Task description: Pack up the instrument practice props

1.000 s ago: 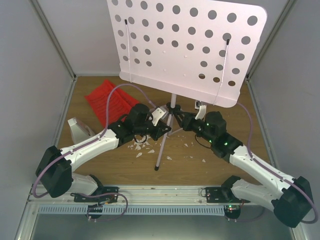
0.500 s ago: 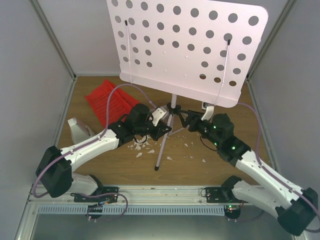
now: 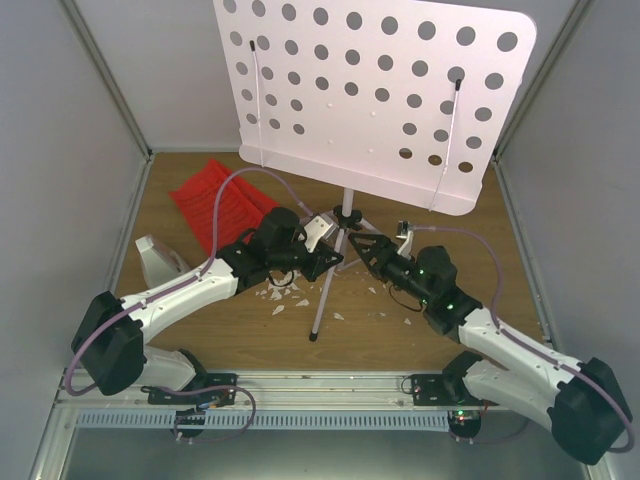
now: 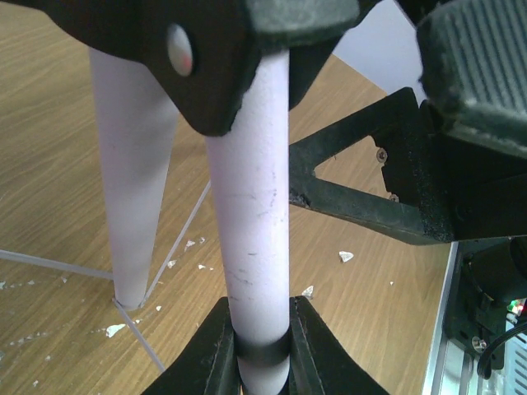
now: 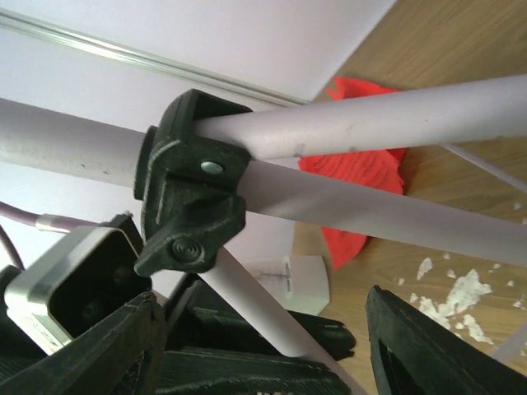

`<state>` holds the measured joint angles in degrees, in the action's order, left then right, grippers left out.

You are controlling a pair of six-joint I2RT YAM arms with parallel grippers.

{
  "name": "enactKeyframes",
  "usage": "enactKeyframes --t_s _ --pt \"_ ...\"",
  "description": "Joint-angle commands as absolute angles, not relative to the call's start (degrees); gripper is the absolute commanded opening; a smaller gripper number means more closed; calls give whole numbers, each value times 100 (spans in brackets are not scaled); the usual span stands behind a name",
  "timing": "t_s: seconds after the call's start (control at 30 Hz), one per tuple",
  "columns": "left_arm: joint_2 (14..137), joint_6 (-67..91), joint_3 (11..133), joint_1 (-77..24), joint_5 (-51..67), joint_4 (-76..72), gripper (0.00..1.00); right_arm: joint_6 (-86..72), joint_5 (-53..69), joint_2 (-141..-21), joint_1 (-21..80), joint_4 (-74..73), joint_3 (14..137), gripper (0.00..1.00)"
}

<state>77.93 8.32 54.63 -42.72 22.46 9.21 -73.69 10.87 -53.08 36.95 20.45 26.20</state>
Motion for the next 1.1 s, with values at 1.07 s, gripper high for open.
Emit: enactKeyframes --t_s 1.07 --pt "7743 405 5572 -4456 2319 903 0 -7967 536 -5575 3676 2611 3187 36"
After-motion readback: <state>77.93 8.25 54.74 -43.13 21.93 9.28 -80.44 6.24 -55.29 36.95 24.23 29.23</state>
